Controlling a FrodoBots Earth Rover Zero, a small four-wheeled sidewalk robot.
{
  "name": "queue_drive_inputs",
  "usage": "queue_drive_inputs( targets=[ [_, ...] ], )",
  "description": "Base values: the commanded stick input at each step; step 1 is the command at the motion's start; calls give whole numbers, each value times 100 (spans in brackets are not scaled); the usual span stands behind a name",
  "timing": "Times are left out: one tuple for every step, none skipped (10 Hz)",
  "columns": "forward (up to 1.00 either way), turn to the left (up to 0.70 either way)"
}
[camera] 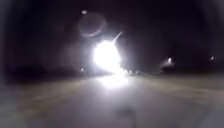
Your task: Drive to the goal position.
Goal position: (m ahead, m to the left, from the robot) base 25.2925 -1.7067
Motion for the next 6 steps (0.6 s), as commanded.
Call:
queue_drive_inputs(
  targets=[
    [100, 6],
    [100, 12],
    [100, 17],
    [100, 16],
    [100, 14],
    [100, 4]
  ],
)
